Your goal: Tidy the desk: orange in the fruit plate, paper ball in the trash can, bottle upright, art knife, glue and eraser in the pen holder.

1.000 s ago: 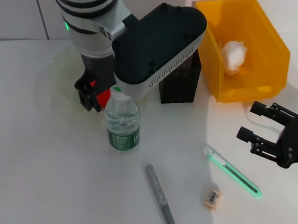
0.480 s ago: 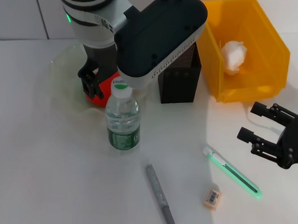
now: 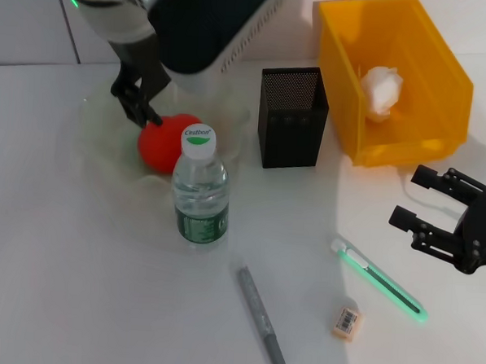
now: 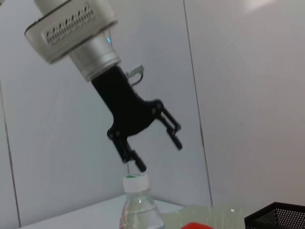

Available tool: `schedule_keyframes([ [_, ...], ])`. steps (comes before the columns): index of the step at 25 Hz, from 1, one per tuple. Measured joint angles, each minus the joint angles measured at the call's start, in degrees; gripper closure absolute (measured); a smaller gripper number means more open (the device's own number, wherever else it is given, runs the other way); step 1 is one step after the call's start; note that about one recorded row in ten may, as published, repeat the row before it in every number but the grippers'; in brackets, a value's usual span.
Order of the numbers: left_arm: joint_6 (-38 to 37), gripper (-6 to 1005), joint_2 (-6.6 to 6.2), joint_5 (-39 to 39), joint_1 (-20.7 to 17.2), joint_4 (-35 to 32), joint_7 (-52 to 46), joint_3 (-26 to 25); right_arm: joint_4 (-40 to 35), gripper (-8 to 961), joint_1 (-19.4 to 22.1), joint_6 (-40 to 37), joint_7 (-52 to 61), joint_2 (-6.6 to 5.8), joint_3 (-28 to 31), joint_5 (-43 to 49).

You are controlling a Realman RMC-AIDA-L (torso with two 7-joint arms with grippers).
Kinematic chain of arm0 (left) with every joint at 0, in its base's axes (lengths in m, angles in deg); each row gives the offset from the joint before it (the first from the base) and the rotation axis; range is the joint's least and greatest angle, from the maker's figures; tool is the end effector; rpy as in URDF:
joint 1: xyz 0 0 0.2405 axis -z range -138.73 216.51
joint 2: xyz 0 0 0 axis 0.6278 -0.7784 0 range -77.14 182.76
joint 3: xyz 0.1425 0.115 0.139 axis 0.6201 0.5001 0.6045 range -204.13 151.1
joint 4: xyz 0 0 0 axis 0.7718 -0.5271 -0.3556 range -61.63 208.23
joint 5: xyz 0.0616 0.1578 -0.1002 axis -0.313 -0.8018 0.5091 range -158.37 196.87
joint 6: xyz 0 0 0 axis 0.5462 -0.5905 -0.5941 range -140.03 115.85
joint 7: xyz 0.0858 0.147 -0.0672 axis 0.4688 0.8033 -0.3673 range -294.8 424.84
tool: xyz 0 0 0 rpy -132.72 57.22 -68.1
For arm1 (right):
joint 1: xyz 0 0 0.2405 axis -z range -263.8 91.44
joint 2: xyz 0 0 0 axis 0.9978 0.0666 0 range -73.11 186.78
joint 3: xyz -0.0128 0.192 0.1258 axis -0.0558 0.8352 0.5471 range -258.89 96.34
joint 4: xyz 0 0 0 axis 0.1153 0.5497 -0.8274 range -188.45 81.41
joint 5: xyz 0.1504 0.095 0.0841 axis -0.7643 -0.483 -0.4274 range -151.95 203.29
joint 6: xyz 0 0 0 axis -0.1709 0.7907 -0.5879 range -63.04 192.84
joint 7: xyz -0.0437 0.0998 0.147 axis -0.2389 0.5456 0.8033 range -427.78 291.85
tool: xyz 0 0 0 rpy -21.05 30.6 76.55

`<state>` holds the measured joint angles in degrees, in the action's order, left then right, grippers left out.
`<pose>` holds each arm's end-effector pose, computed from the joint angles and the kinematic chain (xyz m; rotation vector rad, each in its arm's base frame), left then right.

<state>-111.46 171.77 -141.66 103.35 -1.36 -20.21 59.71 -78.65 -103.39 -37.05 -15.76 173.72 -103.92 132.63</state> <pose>-0.0468 0.3754 -0.0168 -2.5637 1.2501 1.1471 0.2678 0.2565 0.0193 -2.3547 0.4429 1.0111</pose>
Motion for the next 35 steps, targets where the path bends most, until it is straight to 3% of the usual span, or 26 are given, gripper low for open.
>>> schedule_keyframes([
  [1,1.0,215,-0.33,0.1,-1.5,-2.8,0.6,-3.8,0.0,218,0.0,0.0,0.1,-0.03,0.0,0.0],
  [5,1.7,216,-0.52,0.5,-2.3,-4.5,1.2,-6.2,0.0,218,-0.4,-0.1,0.5,-0.14,0.1,-0.2],
  [6,5.2,216,-1.49,4.4,-5.4,-9.1,3.0,-13.3,0.0,218,-0.6,-0.1,0.7,-0.14,0.1,-0.2],
  [11,7.4,216,-2.4,10.9,-7.9,-12.2,4.2,-17.8,0.0,218,-1.0,-0.3,1.4,-0.17,0.1,-0.3],
  [12,7.7,216,-3.45,23.7,-12.0,-17.1,6.1,-25.5,0.0,218,-1.0,-0.4,1.4,-0.17,0.1,-0.4],
  [13,7.0,216,-3.8,30.2,-13.8,-18.7,6.7,-29.2,0.0,218,-0.8,-0.4,1.4,-0.16,0.8,-0.5],
  [15,7.0,216,-3.8,30.2,-13.8,-18.7,6.7,-29.2,0.0,218,-0.7,-0.4,1.4,-0.11,1.2,-0.5],
  [16,4.2,216,-4.44,43.9,-17.2,-19.8,7.9,-35.6,0.0,218,-0.6,-0.5,1.4,-0.02,1.7,-0.5],
  [18,-0.3,216,-4.62,59.1,-23.0,-18.7,9.0,-40.1,0.0,218,-0.5,-0.6,1.3,0.01,2.9,-0.8],
  [22,-1.1,216,-4.57,62.9,-24.7,-17.6,9.4,-40.4,0.0,218,-0.7,-1.2,1.3,-0.1,3.6,-1.2],
  [23,-2.6,216,-4.51,71.5,-29.9,-12.3,11.0,-40.3,-0.2,218,-0.8,-2.0,1.3,-0.17,3.9,-1.4],
  [24,-3.1,216,-4.32,73.5,-31.6,-10.3,11.4,-40.2,-0.2,218,-0.8,-2.0,1.3,-0.17,3.9,-1.4],
  [30,-5.9,216,-3.24,76.4,-37.1,-5.6,12.0,-41.2,-0.2,218,-0.7,-3.5,1.4,-0.54,4.0,-1.4],
  [33,-10.8,216,-3.15,78.7,-41.3,3.8,16.2,-42.2,-0.1,218,-0.5,-3.7,1.1,-0.53,3.9,-1.4],
  [35,-11.9,216,-3.12,79.0,-42.4,6.4,17.5,-42.6,-0.1,218,-0.4,-3.9,1.1,-0.54,3.9,-1.4],
])
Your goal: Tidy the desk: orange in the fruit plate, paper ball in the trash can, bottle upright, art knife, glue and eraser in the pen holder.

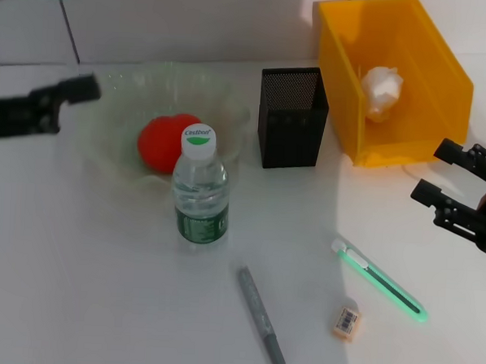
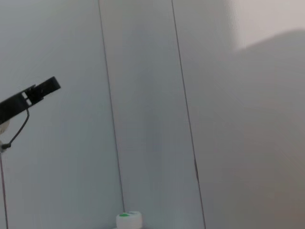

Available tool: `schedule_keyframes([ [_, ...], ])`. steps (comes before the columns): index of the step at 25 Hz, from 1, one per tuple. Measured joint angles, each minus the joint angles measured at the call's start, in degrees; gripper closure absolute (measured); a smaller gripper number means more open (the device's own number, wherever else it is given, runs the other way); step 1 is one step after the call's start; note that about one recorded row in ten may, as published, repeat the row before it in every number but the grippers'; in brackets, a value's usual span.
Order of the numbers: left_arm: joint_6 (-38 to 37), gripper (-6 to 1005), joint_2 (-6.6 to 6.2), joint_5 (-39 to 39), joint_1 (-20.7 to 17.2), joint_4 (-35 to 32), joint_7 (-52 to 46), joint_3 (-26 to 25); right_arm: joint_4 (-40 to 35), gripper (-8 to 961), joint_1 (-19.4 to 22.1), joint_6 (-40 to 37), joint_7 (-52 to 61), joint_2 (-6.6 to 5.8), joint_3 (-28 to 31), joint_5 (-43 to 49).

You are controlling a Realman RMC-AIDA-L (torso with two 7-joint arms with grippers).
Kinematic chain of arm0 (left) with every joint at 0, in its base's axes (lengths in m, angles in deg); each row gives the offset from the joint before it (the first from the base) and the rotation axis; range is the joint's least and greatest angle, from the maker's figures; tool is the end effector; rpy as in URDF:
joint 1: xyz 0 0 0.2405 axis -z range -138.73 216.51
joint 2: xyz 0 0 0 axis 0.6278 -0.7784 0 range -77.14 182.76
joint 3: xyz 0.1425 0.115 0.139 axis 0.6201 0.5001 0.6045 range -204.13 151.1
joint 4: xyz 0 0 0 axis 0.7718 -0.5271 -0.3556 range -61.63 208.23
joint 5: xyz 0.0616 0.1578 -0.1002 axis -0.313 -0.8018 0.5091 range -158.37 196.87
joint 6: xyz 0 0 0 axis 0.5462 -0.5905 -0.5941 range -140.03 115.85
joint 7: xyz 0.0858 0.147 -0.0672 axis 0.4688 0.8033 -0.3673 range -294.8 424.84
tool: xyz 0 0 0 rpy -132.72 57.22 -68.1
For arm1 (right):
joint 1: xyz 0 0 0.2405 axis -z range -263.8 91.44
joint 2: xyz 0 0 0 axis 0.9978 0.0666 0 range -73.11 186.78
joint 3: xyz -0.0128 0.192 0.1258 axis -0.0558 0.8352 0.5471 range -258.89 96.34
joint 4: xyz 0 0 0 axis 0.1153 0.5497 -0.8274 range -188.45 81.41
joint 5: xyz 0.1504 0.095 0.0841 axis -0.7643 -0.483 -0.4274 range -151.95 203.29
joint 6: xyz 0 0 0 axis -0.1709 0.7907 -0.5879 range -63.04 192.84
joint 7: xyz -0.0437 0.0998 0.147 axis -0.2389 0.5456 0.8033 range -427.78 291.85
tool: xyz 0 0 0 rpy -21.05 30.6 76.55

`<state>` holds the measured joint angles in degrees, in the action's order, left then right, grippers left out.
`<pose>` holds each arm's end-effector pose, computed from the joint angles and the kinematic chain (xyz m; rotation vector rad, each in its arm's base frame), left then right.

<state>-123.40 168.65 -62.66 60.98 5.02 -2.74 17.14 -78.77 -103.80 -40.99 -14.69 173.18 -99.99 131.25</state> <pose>-0.1246 0.2792 0.1087 -2.4941 0.5167 -1.0405 0.2613 0.2581 0.0387 -2.2850 0.4073 1.0997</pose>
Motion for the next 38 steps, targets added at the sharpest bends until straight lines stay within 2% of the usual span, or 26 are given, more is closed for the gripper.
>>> schedule_keyframes([
  [4,-2.3,216,0.01,-0.1,-3.9,8.1,4.5,-0.4,0.0,218,0.2,-1.1,0.9,0.15,1.0,-0.3],
  [5,-2.3,217,0.01,-0.1,-3.9,8.1,4.5,-0.4,0.0,218,0.2,-1.3,1.6,0.23,1.7,-0.5],
  [7,-2.7,217,-0.03,-2.7,-5.8,14.2,7.5,-0.3,0.0,218,0.1,-1.6,2.9,0.33,2.5,-0.8],
  [8,-2.8,217,-0.31,-4.4,-6.4,19.7,9.5,-0.4,-0.2,218,-0.2,-2.1,3.8,0.31,2.4,-0.9],
  [9,-2.8,217,-0.31,-4.4,-6.4,19.7,9.5,-0.4,-0.3,218,-0.6,-2.3,4.2,0.24,2.3,-0.9],
  [11,-2.9,217,-1.03,-6.4,-6.9,30.2,14.6,-0.5,-0.4,218,-1.1,-2.5,4.5,0.16,2.2,-0.8],
  [13,-2.4,217,-1.1,-7.2,-7.2,33.6,17.1,-0.5,-0.9,218,-3.0,-2.6,6.1,-0.2,1.6,-0.2],
  [15,-1.2,217,-0.79,-7.8,-7.8,35.5,18.4,-0.6,-1.4,218,-3.7,-2.4,6.9,-0.33,1.1,-0.1],
  [18,1.5,217,1.1,-9.1,-8.9,37.6,20.0,-0.7,-5.3,218,-6.0,-1.9,11.4,-0.77,-1.4,0.3],
  [21,1.5,217,1.29,-9.1,-9.0,39.1,21.6,-0.7,-8.7,218,-6.7,-1.9,14.6,-1.04,-3.0,0.9],
  [23,1.4,217,1.51,-9.1,-9.0,41.4,23.8,-0.8,-12.4,219,-7.5,-1.8,19.5,-2.05,-4.3,1.5],
  [24,2.9,217,2.12,-9.0,-8.5,45.6,25.7,-1.8,-13.1,219,-7.8,-1.8,21.2,-2.55,-4.4,1.6],
  [27,3.9,217,2.32,-8.9,-8.3,47.1,26.0,-2.7,-14.3,219,-8.1,-1.8,23.6,-3.14,-4.4,1.6],
  [32,7.0,217,2.7,-8.8,-7.7,54.7,27.9,-7.7,-18.3,219,-8.3,-1.1,26.7,-3.49,-4.5,4.3],
  [33,8.0,217,2.77,-8.8,-7.5,56.5,28.0,-8.6,-19.1,219,-9.1,0.3,29.0,-3.89,-4.5,5.9],
  [34,8.0,217,2.77,-8.8,-7.5,56.5,28.0,-8.6,-19.1,219,-9.1,0.3,29.0,-3.89,-4.5,5.9],
  [38,9.0,217,2.9,-8.7,-7.1,59.0,27.3,-8.8,-22.6,219,-11.8,1.5,39.8,-4.95,-4.9,10.2],
])
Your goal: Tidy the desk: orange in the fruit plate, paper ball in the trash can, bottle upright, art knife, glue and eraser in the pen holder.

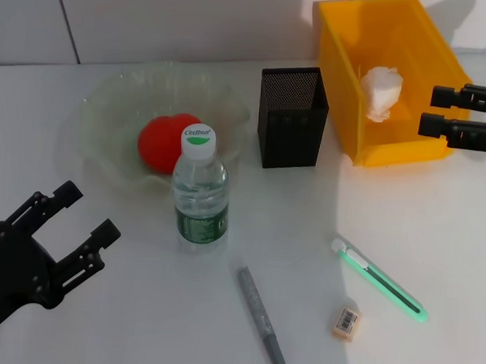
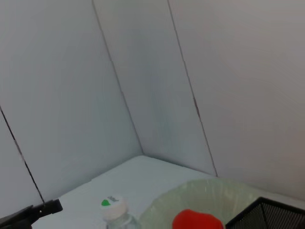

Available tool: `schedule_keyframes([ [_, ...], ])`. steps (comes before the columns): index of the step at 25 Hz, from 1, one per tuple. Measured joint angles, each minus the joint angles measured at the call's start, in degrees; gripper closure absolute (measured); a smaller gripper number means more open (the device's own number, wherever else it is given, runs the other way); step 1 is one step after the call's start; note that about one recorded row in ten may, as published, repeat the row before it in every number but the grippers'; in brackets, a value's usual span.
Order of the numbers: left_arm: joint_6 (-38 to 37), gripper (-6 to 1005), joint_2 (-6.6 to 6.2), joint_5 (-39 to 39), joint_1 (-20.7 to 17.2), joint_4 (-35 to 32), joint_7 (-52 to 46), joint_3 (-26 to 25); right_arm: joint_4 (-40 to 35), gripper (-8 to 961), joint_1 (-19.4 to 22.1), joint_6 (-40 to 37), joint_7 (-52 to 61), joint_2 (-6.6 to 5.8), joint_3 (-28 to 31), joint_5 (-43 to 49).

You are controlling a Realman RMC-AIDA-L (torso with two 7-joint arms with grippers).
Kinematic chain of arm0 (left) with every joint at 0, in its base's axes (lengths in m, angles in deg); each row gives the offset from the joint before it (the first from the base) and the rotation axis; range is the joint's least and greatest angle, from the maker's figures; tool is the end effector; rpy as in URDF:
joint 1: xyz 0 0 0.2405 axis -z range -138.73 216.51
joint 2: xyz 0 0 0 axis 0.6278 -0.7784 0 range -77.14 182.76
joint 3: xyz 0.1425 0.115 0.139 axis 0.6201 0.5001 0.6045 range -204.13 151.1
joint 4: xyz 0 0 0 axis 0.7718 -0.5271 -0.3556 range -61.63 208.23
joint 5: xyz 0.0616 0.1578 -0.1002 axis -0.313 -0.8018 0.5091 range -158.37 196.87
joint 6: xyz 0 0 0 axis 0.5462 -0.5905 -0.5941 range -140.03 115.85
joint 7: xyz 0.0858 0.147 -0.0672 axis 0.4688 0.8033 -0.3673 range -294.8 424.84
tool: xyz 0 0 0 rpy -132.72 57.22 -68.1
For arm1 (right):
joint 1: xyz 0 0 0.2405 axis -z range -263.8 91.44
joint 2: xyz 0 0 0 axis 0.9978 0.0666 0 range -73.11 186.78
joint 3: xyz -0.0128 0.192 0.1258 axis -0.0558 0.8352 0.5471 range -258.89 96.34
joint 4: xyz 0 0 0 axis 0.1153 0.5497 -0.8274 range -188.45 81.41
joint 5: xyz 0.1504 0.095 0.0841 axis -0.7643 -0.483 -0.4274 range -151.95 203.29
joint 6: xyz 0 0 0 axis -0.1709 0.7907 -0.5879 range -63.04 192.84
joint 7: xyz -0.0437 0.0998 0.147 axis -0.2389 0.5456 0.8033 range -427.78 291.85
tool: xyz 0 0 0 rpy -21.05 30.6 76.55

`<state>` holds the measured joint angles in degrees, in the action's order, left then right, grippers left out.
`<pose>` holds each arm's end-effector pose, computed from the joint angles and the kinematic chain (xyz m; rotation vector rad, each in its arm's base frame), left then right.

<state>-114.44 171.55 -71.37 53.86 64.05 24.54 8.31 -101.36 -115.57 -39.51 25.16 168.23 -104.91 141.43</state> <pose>-0.2469 0.2319 -0.0177 -2.2060 -0.4843 -1.2300 0.2288 0.3245 0.0907 -2.5730 0.7264 0.8104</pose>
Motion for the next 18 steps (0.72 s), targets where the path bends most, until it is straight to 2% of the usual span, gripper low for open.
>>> schedule_keyframes([
  [3,0.6,217,0.0,-0.1,0.0,0.3,-0.2,0.1,-3.3,219,-0.8,0.1,5.1,-0.07,-1.7,2.5],
  [5,2.0,218,0.0,-0.4,0.0,0.4,0.1,0.2,-8.5,219,-2.1,1.9,14.8,-0.08,-5.9,6.3],
  [6,2.0,218,0.0,-0.4,0.0,0.4,0.1,0.2,-8.5,219,-2.1,1.9,14.8,-0.08,-5.9,6.3],
  [8,2.4,218,0.0,-0.5,0.0,0.4,0.5,0.3,-11.8,219,-3.4,2.2,21.7,-0.1,-8.8,9.1],
  [10,2.9,218,-0.01,-0.6,-0.3,0.4,1.6,0.3,-17.2,219,-6.1,2.2,32.0,-0.14,-14.5,15.1],
  [11,3.0,218,0.0,-0.7,-0.4,0.4,2.1,0.3,-17.2,219,-6.1,2.2,32.0,-0.14,-14.5,15.1],
  [14,3.8,218,-0.06,-0.8,-0.5,0.4,4.7,0.6,-21.0,219,-9.8,1.4,41.6,-0.25,-20.5,22.6],
  [15,3.9,218,-0.11,-0.8,-0.5,0.3,4.9,0.7,-21.7,219,-12.4,-0.1,46.0,-0.51,-23.1,26.1],
  [16,4.2,218,-0.17,-0.9,-0.5,0.1,5.1,1.2,-21.7,219,-12.4,-0.1,46.0,-0.51,-23.1,26.1],
  [18,5.1,218,-0.4,-1.4,0.1,-0.3,4.4,2.5,-21.6,219,-16.6,-2.5,51.3,-0.71,-26.5,30.6],
])
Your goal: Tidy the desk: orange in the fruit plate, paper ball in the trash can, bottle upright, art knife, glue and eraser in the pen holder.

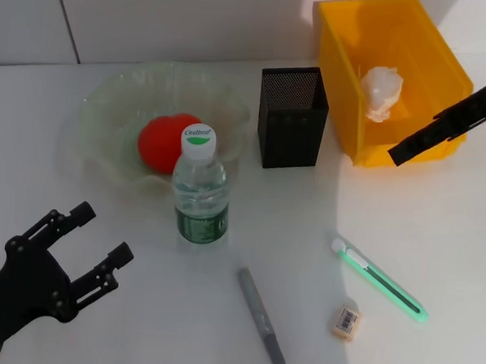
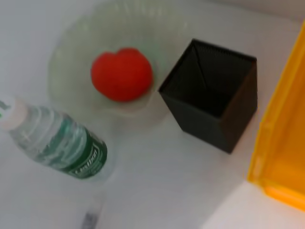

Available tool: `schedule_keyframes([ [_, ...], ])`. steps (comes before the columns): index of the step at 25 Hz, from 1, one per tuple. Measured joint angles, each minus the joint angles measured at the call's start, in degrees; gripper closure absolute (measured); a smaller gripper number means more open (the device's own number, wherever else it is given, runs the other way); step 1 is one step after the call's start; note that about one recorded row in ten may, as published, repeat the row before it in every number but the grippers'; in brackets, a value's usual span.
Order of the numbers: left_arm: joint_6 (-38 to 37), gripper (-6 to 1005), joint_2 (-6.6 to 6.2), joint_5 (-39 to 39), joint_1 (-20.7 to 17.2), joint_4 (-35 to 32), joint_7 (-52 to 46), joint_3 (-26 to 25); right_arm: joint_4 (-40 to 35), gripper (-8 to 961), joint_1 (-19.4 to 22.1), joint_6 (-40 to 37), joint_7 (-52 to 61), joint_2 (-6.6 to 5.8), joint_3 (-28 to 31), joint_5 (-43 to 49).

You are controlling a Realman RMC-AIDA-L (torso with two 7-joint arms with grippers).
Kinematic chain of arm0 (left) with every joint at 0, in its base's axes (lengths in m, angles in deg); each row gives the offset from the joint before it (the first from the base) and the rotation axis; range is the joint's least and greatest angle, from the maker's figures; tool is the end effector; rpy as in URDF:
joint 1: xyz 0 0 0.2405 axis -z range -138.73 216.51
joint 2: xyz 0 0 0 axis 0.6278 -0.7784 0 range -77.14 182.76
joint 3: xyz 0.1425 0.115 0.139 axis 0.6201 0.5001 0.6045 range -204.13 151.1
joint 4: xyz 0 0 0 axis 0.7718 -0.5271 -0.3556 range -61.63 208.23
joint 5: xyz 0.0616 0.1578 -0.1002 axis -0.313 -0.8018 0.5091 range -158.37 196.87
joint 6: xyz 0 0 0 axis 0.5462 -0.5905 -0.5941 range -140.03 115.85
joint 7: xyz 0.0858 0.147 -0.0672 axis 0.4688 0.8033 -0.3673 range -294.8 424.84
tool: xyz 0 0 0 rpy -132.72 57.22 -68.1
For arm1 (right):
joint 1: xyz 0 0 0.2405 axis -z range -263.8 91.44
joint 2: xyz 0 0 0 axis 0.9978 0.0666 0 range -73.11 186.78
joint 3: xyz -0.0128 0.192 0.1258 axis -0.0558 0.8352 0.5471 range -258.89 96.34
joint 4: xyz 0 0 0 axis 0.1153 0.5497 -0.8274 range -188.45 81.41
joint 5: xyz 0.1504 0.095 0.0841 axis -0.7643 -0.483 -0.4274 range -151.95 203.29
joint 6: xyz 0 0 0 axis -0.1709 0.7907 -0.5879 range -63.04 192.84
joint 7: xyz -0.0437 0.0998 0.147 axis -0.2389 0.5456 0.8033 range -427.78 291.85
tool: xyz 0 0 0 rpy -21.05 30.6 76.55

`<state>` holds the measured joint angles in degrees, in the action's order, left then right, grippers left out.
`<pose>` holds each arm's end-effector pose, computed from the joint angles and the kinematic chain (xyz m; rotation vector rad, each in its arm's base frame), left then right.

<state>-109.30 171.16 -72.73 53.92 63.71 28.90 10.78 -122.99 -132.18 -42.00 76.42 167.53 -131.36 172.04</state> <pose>-0.2588 0.2333 -0.0314 -2.2794 -0.4386 -1.0737 0.1750 0.3628 0.0736 -2.5391 1.2520 -0.2642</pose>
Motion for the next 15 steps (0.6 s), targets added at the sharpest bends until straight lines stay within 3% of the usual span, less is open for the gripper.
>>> schedule_keyframes([
  [4,2.4,218,-0.04,-0.2,0.8,0.0,-0.1,1.6,0.1,219,-2.6,-0.9,2.5,0.65,-4.0,3.7],
  [7,3.8,218,0.05,-0.2,1.1,0.0,-0.1,2.4,-0.2,219,-4.4,-1.9,4.3,2.18,-7.0,6.0],
  [8,4.2,218,0.1,-0.2,1.1,0.0,-0.1,2.7,-0.2,219,-4.4,-1.9,4.3,2.18,-7.0,6.0],
  [11,4.4,218,0.08,-0.2,0.7,0.2,-0.8,4.2,-0.9,219,-4.9,-2.5,5.2,3.92,-8.1,9.1],
  [12,4.2,218,0.08,-0.1,0.6,0.2,-1.0,4.8,-2.2,219,-5.0,-2.6,5.3,5.66,-8.9,11.5],
  [13,4.0,218,0.07,-0.2,0.4,0.1,-1.1,5.4,-2.2,219,-5.0,-2.6,5.3,5.66,-8.9,11.5],
  [15,3.8,218,0.08,-0.1,0.3,0.1,-1.2,6.9,-3.3,219,-4.8,-2.6,5.3,7.11,-9.3,12.5],
])
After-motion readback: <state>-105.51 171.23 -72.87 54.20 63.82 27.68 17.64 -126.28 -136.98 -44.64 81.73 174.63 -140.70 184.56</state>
